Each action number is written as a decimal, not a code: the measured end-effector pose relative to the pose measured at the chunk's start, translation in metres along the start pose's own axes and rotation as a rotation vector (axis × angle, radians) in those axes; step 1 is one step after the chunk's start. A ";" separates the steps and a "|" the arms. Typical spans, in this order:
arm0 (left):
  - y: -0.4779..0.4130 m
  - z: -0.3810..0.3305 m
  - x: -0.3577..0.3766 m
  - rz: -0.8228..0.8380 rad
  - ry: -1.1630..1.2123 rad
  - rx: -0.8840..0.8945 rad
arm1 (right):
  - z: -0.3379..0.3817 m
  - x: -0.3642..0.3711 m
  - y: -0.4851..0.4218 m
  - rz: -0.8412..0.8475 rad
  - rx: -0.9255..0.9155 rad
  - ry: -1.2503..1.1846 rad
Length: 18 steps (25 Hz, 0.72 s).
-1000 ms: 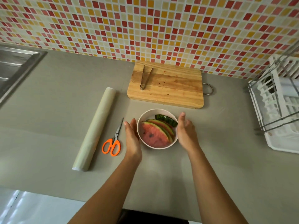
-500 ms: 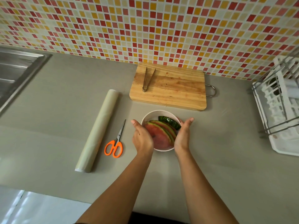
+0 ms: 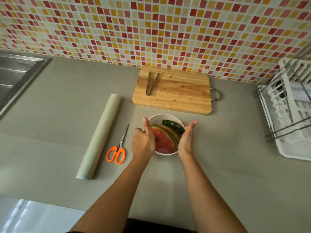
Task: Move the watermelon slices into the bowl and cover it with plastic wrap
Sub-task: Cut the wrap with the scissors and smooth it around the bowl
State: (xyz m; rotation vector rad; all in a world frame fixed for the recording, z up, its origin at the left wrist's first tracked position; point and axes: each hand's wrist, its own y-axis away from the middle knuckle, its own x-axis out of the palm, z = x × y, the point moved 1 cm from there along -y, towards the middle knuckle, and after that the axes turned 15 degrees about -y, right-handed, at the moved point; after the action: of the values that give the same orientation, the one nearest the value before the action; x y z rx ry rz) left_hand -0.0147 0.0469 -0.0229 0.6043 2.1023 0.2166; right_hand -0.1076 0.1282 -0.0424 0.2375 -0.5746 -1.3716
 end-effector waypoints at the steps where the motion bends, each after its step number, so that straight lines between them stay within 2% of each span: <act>1: 0.000 0.002 -0.002 -0.003 -0.064 0.012 | -0.001 0.001 0.002 -0.005 -0.006 0.020; 4: -0.001 0.010 -0.005 -0.042 -0.243 0.082 | 0.001 0.001 0.007 0.030 -0.009 0.002; 6: -0.007 0.018 -0.008 -0.026 -0.248 0.153 | 0.003 -0.006 0.005 0.095 0.018 -0.097; 8: -0.017 0.025 -0.012 0.057 0.116 0.175 | 0.006 -0.019 0.003 0.140 -0.015 -0.147; 10: -0.023 0.026 -0.015 0.198 0.483 0.122 | 0.004 -0.027 0.005 0.170 -0.050 -0.150; 14: -0.024 0.017 -0.006 0.368 0.640 0.161 | -0.006 -0.017 0.012 0.222 -0.030 -0.160; 18: -0.032 0.003 0.000 0.386 0.683 0.159 | -0.002 -0.008 0.004 0.230 -0.020 -0.151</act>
State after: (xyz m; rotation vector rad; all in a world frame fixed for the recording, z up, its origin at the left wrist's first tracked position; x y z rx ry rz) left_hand -0.0232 0.0186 -0.0368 1.1577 2.6505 0.5378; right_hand -0.1039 0.1369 -0.0438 0.0498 -0.6915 -1.1775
